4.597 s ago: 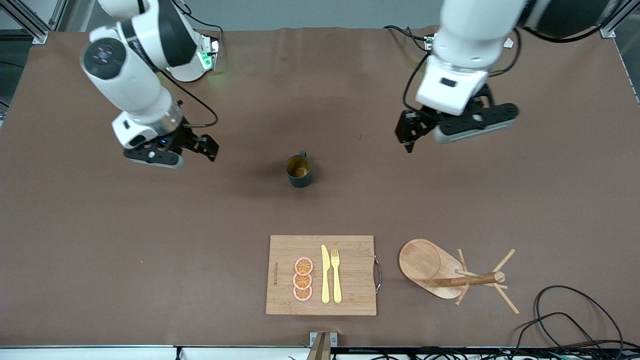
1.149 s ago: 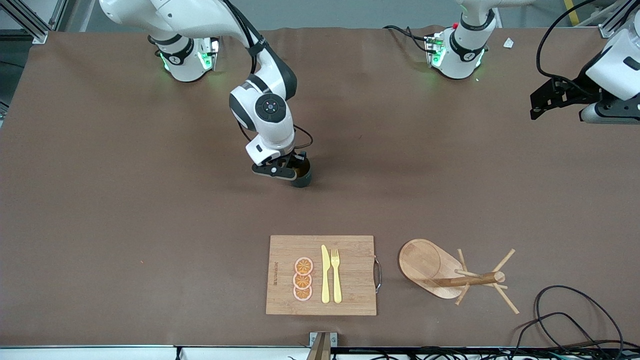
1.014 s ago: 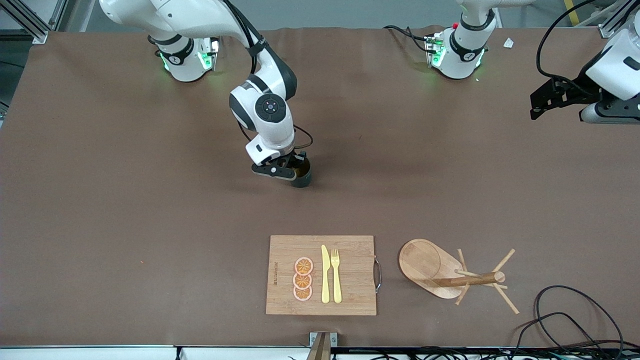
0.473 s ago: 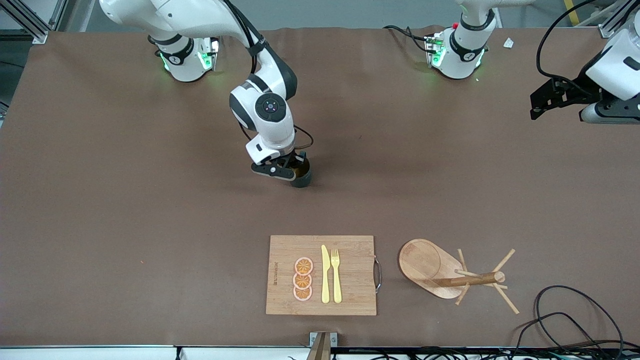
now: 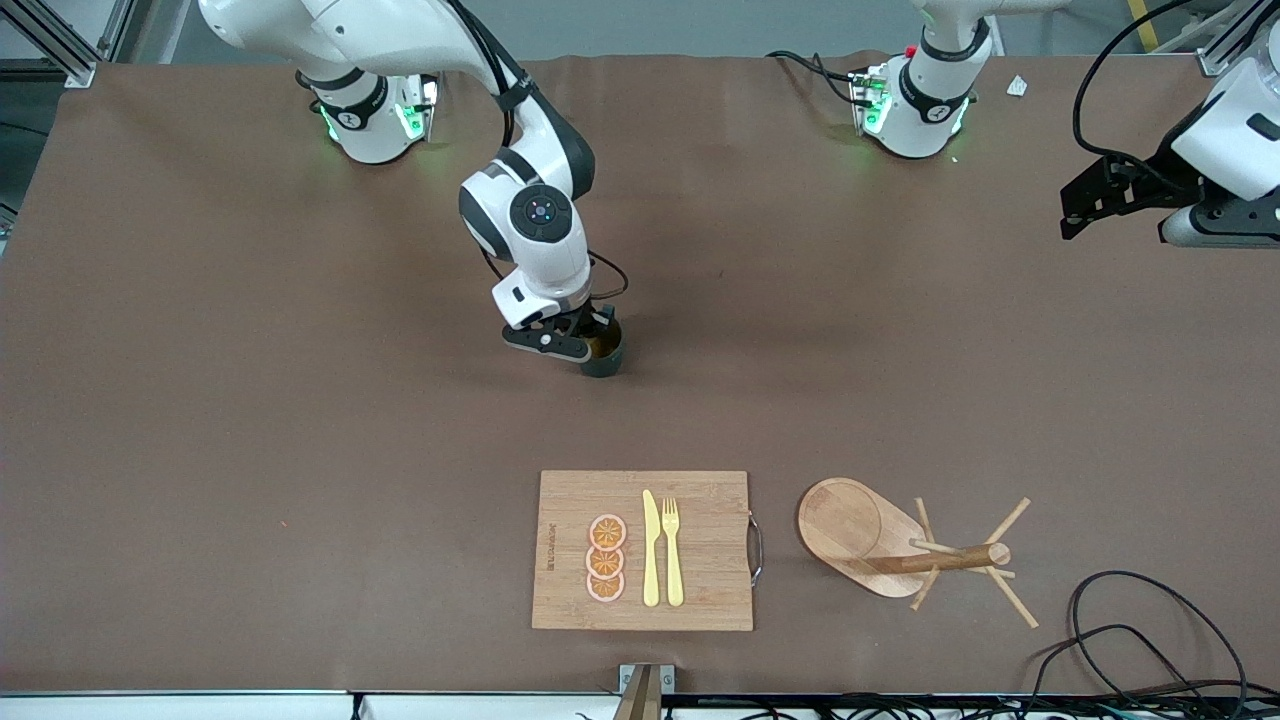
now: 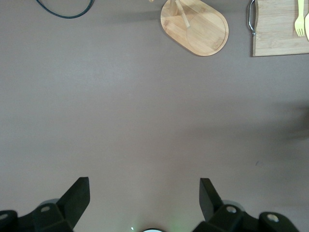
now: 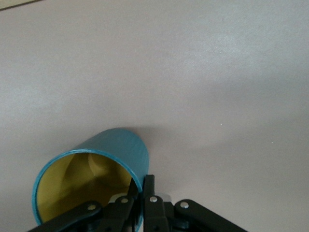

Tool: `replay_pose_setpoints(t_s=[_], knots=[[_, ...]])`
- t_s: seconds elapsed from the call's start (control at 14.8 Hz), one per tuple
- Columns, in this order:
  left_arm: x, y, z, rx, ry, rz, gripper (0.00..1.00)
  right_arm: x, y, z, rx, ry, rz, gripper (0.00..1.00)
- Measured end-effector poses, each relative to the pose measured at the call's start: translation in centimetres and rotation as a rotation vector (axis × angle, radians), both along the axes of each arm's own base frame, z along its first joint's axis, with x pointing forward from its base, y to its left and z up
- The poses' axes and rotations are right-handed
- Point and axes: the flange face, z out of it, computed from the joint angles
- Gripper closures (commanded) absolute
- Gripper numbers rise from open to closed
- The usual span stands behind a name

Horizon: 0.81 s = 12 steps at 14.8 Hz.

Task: Transfer cup from left to right arm and place
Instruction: 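Lift the teal mug with the right gripper, then carry the teal mug with the right gripper away from the board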

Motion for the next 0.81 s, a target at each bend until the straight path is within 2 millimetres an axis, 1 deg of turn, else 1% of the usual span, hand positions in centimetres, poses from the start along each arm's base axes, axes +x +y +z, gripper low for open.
replay_pose_setpoints(t_s=[0.14,0.27,0.34,0.41,0.54,0.61,0.74,0.81], knots=[[0.0,0.0,0.0,0.0,0.0,0.0,0.0,0.7,-0.8,0.2,-0.013,0.009,-0.01,1.0],[0.0,0.0,0.0,0.0,0.0,0.0,0.0,1.6,-2.1,0.9,-0.033,0.031,0.031,1.0],[0.0,0.0,0.0,0.0,0.0,0.0,0.0,2.2,-3.1,1.5,-0.043,0.044,0.058,1.0],[0.0,0.0,0.0,0.0,0.0,0.0,0.0,3.0,-4.5,2.4,-0.051,0.058,0.084,1.0],[0.0,0.0,0.0,0.0,0.0,0.0,0.0,4.8,-8.1,4.7,-0.059,0.084,0.159,1.0],[0.0,0.0,0.0,0.0,0.0,0.0,0.0,5.7,-10.3,6.0,-0.062,0.1,0.2,1.0],[0.0,0.0,0.0,0.0,0.0,-0.001,0.0,6.7,-14.7,8.0,-0.056,0.121,0.288,1.0],[0.0,0.0,0.0,0.0,0.0,-0.001,0.0,6.8,-16.8,8.4,-0.051,0.127,0.328,1.0]])
